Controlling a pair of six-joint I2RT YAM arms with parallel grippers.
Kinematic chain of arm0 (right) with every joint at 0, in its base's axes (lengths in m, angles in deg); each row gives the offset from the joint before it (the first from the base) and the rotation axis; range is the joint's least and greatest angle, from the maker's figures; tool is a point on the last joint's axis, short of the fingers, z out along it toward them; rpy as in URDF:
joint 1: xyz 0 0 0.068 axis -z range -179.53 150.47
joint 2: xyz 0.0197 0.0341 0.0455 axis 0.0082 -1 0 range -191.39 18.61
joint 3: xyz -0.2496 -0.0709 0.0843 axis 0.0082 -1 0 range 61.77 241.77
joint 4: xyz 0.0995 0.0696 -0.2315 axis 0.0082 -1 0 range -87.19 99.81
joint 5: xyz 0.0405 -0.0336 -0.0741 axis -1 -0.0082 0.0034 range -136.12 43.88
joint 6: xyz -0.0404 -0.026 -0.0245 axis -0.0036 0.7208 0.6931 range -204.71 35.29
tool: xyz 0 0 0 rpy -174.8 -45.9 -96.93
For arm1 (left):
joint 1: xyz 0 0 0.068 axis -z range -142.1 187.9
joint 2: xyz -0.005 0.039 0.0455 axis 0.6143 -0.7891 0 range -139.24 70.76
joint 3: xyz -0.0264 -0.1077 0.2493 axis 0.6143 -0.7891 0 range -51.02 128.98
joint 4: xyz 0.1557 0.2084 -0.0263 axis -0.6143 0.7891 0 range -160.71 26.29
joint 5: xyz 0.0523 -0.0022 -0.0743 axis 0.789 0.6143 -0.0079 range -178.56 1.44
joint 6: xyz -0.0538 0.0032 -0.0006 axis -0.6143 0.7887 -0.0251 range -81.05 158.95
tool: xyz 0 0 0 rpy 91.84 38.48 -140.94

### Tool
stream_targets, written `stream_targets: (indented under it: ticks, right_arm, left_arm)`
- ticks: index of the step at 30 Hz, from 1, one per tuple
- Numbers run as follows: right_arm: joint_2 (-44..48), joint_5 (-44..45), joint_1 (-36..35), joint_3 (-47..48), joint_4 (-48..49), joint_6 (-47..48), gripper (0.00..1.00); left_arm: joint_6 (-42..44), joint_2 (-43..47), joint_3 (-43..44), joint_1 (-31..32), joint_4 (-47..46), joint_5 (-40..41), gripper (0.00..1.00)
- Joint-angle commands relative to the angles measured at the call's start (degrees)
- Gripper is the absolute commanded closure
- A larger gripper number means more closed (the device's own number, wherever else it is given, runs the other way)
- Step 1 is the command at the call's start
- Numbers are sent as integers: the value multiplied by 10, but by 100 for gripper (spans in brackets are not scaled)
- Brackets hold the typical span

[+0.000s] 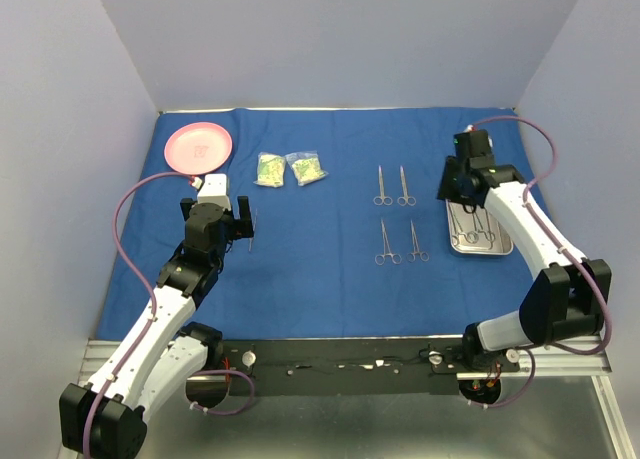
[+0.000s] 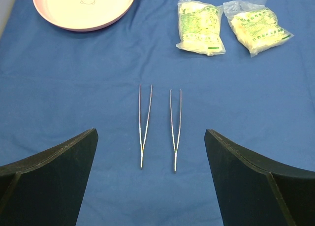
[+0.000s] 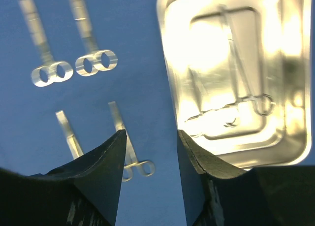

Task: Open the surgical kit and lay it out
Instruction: Pick up the medical item from the container.

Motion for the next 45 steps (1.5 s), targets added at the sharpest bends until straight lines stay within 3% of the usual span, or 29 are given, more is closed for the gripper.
stream_targets:
  ticks: [1, 7, 13, 25, 37, 45]
  right_arm:
    - [13, -24, 85, -59, 7, 22, 49]
    - [-31, -48, 183, -80, 42, 17, 55]
    - [-96, -76, 240, -60, 72, 36, 68]
    - [-176, -176, 256, -30, 101, 122, 70]
    - [-231, -171, 263, -13, 84, 146, 71]
    - [-235, -191, 263, -8, 63, 163, 93]
  left_arm:
    - [2, 11, -2, 2, -16, -11, 2]
    - [2, 13, -3, 2, -18, -14, 2]
    - [3, 20, -3, 3, -18, -15, 2]
    - [4, 24, -4, 3, -17, -13, 2]
    - [6, 21, -4, 3, -18, -12, 2]
    - [6, 21, -4, 3, -18, -13, 2]
